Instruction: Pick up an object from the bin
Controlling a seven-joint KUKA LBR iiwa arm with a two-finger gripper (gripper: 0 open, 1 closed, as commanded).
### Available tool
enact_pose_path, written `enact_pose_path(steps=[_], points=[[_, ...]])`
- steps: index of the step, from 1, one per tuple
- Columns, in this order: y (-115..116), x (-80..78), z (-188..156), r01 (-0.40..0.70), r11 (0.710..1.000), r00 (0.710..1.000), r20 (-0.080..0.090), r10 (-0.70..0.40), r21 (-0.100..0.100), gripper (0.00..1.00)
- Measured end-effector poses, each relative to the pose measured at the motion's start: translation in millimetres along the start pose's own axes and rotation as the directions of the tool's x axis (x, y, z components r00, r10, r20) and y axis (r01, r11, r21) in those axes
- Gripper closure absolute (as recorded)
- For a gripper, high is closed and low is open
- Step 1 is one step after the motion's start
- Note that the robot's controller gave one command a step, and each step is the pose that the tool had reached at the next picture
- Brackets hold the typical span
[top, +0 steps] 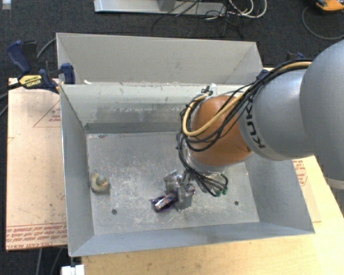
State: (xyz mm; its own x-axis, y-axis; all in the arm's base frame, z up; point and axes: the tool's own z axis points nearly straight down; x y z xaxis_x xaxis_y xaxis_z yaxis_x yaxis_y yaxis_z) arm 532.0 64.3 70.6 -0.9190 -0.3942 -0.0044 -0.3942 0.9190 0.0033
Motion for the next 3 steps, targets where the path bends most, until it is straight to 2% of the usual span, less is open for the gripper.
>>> enact_pose_path(steps=[2,3], points=[[1,0.5,-2,0.0,1.0,1.0,-0.003,0.0,-0.001,1.0],[-2,12.1,-43,0.347,0.938,0.938,0.001,-0.347,-0.001,1.0]])
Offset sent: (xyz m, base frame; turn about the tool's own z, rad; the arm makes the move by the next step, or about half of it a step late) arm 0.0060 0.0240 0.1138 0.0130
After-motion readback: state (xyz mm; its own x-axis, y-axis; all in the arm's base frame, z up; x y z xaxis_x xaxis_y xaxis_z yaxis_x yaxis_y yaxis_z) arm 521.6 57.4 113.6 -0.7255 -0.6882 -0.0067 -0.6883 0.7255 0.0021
